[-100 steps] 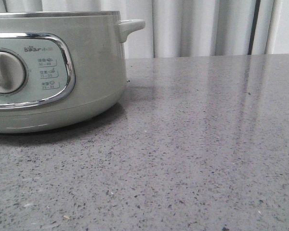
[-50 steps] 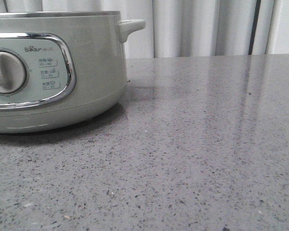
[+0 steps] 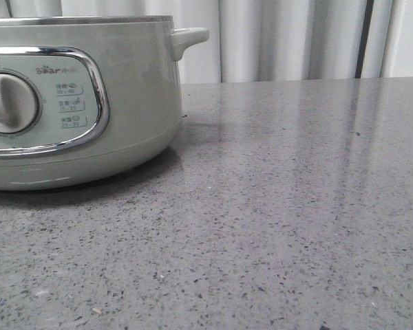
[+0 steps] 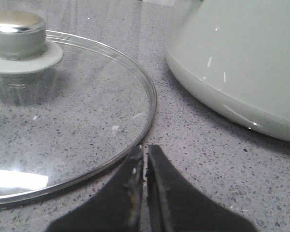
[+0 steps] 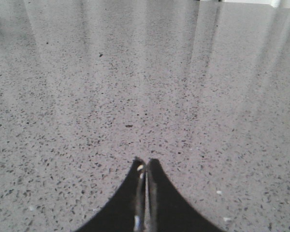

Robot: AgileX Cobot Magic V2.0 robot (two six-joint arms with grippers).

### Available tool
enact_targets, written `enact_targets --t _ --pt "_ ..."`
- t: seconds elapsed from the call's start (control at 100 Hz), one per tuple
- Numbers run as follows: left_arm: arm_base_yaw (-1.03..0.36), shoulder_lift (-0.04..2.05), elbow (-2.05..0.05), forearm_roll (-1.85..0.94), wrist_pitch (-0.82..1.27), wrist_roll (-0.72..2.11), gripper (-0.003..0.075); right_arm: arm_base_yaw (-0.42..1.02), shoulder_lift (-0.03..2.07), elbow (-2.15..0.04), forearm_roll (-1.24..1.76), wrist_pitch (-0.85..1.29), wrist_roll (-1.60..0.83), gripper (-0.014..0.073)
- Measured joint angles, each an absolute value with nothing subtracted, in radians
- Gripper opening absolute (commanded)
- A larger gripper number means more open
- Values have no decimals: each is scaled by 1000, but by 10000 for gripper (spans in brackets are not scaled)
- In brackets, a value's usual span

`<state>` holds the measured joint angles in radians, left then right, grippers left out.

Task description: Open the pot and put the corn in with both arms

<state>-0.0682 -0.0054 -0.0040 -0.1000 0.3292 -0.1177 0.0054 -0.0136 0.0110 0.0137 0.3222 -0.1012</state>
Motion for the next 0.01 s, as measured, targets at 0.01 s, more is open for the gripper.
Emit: enact_targets --t 0.01 --pt "-68 -5 -4 -100 329 -118 -20 5 -14 11 14 322 -101 -44"
